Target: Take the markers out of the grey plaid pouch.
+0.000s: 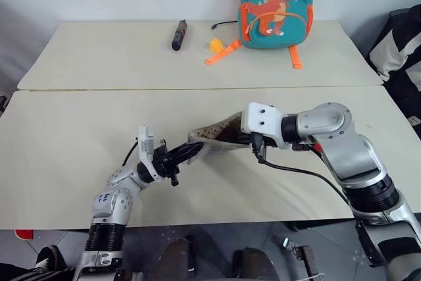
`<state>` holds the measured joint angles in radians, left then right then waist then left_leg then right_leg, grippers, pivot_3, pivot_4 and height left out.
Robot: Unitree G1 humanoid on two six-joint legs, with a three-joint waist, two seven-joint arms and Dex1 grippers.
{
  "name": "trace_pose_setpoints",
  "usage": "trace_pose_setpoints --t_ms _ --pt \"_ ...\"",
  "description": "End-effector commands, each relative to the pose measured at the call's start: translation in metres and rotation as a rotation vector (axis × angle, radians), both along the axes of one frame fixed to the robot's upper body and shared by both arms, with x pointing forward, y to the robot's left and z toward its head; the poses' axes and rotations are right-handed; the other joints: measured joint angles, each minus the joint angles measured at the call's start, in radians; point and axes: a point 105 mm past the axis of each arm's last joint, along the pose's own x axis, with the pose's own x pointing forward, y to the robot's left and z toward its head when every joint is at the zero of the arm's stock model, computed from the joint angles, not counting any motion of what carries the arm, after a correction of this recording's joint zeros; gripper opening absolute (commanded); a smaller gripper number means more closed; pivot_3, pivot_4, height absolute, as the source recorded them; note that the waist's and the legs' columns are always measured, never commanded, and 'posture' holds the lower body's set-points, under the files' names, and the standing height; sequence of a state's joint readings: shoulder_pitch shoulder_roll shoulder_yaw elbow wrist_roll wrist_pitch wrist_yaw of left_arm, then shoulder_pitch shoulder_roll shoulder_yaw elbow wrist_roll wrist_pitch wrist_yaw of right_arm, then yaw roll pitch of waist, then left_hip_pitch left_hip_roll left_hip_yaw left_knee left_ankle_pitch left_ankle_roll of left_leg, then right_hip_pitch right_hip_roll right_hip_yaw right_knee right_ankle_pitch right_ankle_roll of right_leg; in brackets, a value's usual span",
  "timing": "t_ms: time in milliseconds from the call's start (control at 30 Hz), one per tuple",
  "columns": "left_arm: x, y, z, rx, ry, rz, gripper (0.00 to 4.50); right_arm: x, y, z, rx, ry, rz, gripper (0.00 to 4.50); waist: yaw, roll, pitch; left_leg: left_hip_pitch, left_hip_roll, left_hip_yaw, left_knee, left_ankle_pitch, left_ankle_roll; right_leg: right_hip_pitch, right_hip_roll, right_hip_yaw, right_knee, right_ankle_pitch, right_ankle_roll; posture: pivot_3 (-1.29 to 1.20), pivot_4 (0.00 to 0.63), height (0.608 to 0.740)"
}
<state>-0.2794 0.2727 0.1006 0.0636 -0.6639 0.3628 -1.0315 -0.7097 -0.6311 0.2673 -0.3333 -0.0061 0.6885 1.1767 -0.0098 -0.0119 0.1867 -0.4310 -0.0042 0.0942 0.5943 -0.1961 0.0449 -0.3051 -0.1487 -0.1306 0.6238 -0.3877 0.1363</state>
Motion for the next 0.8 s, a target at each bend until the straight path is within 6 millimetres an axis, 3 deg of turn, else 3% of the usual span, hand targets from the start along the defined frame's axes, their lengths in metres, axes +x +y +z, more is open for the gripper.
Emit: trace_pose_setpoints --t_ms 33,133,200,433,700,800 --pt "0.003 0.002 0.007 -0.024 -0.018 0.005 0.00 0.002 -0.003 0.010 -0.025 -0.098 0.001 0.02 0.002 0.000 0.000 0.000 0.000 0.000 0.000 0.000 0.000 0.000 0.000 0.000 0.000 0.000 0.000 0.00 0.150 0.740" --pt "0.003 0.002 0.006 -0.019 -0.015 0.000 0.00 0.010 -0.004 -0.002 -0.078 -0.137 -0.007 0.02 0.005 0.000 0.000 0.000 0.000 0.000 0.000 0.000 0.000 0.000 0.000 0.000 0.000 0.000 0.000 0.00 0.150 0.740" --pt "0.003 0.001 0.006 -0.020 -0.016 -0.003 0.00 0.012 0.001 -0.009 -0.091 -0.135 0.000 0.38 0.006 0.000 0.000 0.000 0.000 0.000 0.000 0.000 0.000 0.000 0.000 0.000 0.000 0.000 0.000 0.00 0.150 0.740" --pt "0.002 0.000 0.006 -0.024 -0.015 -0.004 0.00 0.025 0.016 -0.022 -0.167 -0.234 0.011 2.57 0.005 0.000 0.000 0.000 0.000 0.000 0.000 0.000 0.000 -0.001 0.001 0.000 0.000 0.000 0.000 0.00 0.150 0.740" --pt "-0.001 0.000 0.005 -0.021 -0.004 -0.013 0.00 0.044 0.020 -0.029 -0.167 -0.263 -0.050 2.57 0.005 0.000 0.000 0.000 0.000 0.000 0.000 0.000 0.000 0.000 0.002 0.000 0.001 0.000 0.000 0.00 0.150 0.740" --pt "-0.001 0.000 0.005 -0.025 0.000 -0.021 0.00 0.053 0.020 -0.042 -0.157 -0.240 -0.129 2.57 0.003 0.000 0.000 0.000 0.000 0.000 0.000 0.001 0.000 0.000 0.002 0.000 0.001 0.000 0.000 0.00 0.150 0.740"
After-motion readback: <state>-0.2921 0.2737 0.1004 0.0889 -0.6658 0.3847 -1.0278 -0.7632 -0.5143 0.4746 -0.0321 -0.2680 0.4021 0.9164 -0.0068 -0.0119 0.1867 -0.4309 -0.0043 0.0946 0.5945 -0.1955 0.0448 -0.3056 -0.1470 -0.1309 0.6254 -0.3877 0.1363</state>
